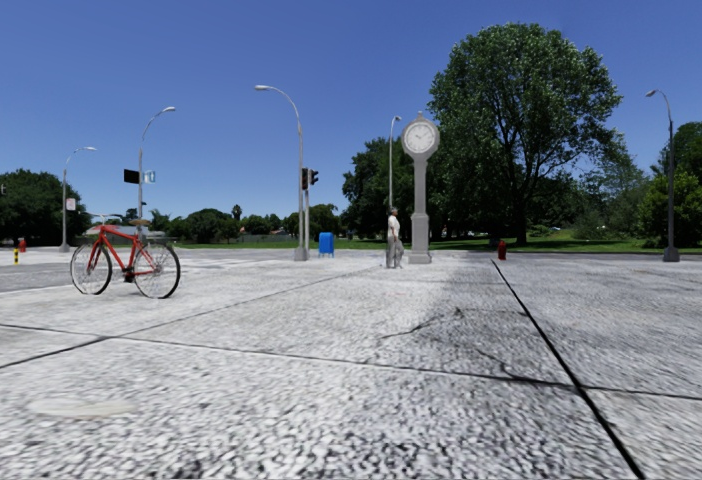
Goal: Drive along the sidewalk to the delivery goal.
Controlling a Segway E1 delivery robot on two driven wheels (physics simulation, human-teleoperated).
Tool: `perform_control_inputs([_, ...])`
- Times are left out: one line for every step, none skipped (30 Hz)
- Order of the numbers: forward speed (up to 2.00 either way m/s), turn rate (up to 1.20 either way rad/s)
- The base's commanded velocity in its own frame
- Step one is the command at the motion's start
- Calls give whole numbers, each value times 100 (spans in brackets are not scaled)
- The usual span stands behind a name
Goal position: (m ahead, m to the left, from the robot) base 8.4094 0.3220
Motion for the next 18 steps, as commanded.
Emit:
perform_control_inputs([200, 0])
perform_control_inputs([200, 0])
perform_control_inputs([200, 0])
perform_control_inputs([200, 0])
perform_control_inputs([200, 0])
perform_control_inputs([200, 0])
perform_control_inputs([200, 0])
perform_control_inputs([200, 0])
perform_control_inputs([200, 0])
perform_control_inputs([200, 0])
perform_control_inputs([200, 0])
perform_control_inputs([200, 0])
perform_control_inputs([200, 0])
perform_control_inputs([200, 0])
perform_control_inputs([200, 0])
perform_control_inputs([200, 0])
perform_control_inputs([200, 0])
perform_control_inputs([200, 0])
